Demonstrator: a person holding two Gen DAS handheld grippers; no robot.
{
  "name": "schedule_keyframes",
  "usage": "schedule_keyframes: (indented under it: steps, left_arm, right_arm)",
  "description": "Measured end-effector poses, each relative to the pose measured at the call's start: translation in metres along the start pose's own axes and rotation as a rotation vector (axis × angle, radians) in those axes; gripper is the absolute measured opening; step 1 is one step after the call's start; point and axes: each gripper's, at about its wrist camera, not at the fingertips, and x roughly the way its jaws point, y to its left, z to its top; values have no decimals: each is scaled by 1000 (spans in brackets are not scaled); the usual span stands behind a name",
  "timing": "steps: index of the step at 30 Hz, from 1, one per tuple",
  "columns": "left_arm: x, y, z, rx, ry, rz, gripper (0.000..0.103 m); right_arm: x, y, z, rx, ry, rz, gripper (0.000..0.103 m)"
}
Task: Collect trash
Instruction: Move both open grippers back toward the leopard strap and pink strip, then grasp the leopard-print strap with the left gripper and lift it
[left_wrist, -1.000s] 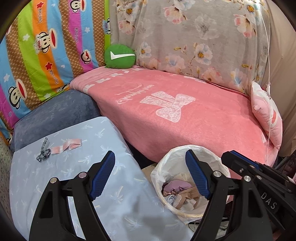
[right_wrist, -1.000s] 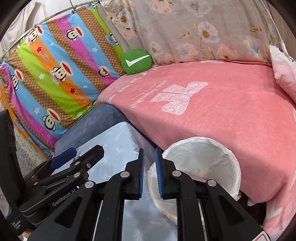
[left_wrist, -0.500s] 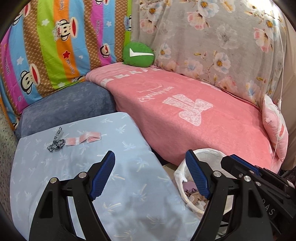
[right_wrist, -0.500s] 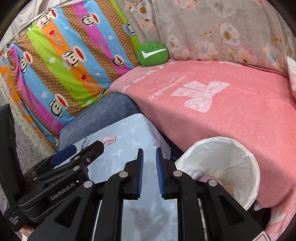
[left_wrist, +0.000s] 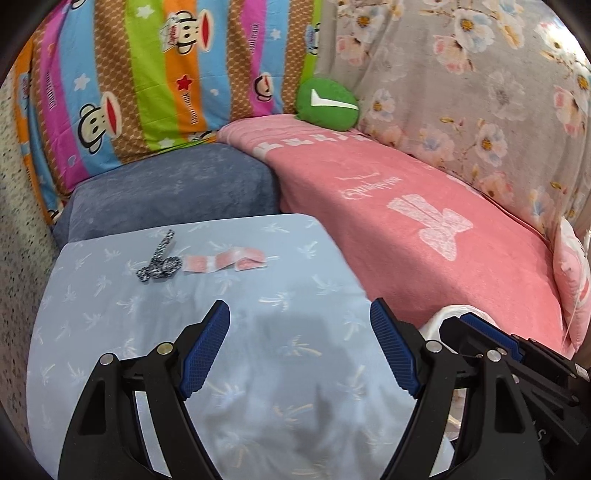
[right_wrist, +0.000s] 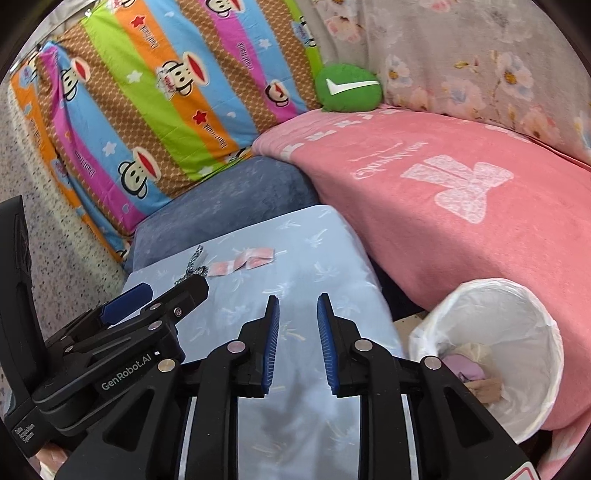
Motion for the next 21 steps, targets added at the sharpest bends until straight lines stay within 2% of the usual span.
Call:
schedule_keyframes:
  steps: [5,11,17,21]
  left_arm:
    - [11,39,-2,-51,29,45,78]
    - [33,91,-5,-92,71,144,83]
    - [67,143,-4,-118,118,252,88]
    - [95,174,5,-162,147,275,88]
  right_arm:
    - [33,30,1,-34,42,18,24]
    - [85,57,5,-53,98,38,32]
    - [155,73,15,-38,166,50,34]
    - [203,78,30,-13,192,40,34]
